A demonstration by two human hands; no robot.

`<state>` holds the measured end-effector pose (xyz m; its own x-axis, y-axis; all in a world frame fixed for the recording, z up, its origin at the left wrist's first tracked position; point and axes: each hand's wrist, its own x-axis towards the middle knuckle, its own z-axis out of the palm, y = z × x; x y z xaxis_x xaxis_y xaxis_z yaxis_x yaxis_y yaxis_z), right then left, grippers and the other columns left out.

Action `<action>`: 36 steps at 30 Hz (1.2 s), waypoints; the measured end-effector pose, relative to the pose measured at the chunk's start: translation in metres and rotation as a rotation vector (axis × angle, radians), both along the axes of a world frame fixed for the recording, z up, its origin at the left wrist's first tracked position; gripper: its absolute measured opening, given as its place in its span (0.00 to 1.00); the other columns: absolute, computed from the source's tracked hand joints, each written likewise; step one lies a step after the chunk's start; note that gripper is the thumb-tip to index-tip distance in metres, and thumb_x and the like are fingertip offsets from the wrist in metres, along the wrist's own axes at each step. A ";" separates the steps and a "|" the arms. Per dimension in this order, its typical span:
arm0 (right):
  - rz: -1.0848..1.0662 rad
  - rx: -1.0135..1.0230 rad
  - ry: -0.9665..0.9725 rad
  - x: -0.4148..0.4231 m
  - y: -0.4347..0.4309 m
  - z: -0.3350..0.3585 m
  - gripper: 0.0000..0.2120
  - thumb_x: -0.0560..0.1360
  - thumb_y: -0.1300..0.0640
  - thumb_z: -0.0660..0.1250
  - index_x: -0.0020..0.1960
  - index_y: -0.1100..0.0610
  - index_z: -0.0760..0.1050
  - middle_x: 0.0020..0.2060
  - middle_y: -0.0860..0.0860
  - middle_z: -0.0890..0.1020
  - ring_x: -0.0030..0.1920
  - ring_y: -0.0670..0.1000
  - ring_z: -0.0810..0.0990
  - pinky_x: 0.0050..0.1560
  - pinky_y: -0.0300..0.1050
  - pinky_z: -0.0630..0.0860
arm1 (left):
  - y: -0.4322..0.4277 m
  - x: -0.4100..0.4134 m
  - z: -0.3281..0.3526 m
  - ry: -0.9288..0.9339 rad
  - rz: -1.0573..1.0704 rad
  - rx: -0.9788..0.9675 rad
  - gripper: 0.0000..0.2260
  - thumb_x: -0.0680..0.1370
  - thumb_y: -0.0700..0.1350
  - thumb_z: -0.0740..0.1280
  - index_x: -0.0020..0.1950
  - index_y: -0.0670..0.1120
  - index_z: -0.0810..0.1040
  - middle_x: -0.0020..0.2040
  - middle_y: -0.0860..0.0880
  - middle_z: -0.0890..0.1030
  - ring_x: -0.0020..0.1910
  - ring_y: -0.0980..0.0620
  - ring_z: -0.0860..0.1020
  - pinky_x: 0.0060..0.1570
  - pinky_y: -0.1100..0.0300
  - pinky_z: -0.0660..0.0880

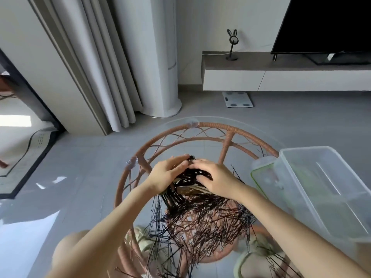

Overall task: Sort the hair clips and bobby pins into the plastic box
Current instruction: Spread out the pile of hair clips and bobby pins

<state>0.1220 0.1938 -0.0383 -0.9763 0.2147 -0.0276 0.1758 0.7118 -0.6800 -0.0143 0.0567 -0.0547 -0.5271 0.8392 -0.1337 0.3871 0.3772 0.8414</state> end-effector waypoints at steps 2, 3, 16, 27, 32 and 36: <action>0.007 -0.012 -0.024 0.014 -0.005 0.005 0.20 0.77 0.59 0.60 0.68 0.49 0.67 0.69 0.47 0.69 0.70 0.46 0.63 0.71 0.45 0.59 | -0.004 0.006 0.002 0.026 -0.045 -0.024 0.26 0.73 0.63 0.57 0.67 0.55 0.72 0.69 0.52 0.73 0.71 0.53 0.66 0.71 0.48 0.62; -0.005 -0.021 -0.016 0.021 -0.007 0.011 0.21 0.77 0.59 0.59 0.69 0.48 0.66 0.69 0.46 0.68 0.70 0.44 0.64 0.71 0.44 0.61 | -0.006 0.009 0.007 0.036 -0.042 -0.028 0.25 0.73 0.63 0.57 0.67 0.56 0.71 0.70 0.52 0.71 0.72 0.54 0.64 0.73 0.49 0.60; -0.387 0.148 0.180 0.219 -0.054 -0.009 0.29 0.73 0.34 0.53 0.67 0.51 0.66 0.68 0.45 0.67 0.70 0.41 0.62 0.70 0.34 0.57 | -0.129 0.115 0.008 0.851 -0.292 -0.085 0.37 0.70 0.74 0.48 0.75 0.57 0.55 0.77 0.46 0.56 0.77 0.43 0.49 0.72 0.37 0.49; -0.355 0.350 -0.148 0.165 -0.091 -0.033 0.33 0.72 0.38 0.30 0.72 0.52 0.33 0.73 0.53 0.37 0.73 0.50 0.35 0.71 0.42 0.31 | -0.100 0.155 -0.021 0.946 -0.374 -0.253 0.34 0.73 0.71 0.49 0.75 0.58 0.50 0.77 0.46 0.55 0.76 0.39 0.49 0.69 0.39 0.46; -0.357 0.126 -0.033 0.122 -0.101 -0.021 0.26 0.80 0.47 0.43 0.75 0.54 0.40 0.76 0.52 0.45 0.74 0.46 0.40 0.71 0.39 0.38 | -0.082 0.143 -0.017 0.946 -0.263 -0.293 0.29 0.77 0.66 0.45 0.75 0.55 0.54 0.76 0.46 0.58 0.76 0.40 0.50 0.70 0.41 0.44; -0.578 0.223 0.113 0.149 -0.102 -0.006 0.22 0.78 0.54 0.51 0.70 0.59 0.63 0.67 0.54 0.72 0.66 0.49 0.71 0.64 0.36 0.65 | -0.067 0.144 -0.005 0.894 -0.203 -0.249 0.30 0.77 0.67 0.44 0.75 0.55 0.55 0.76 0.48 0.56 0.76 0.42 0.48 0.71 0.42 0.42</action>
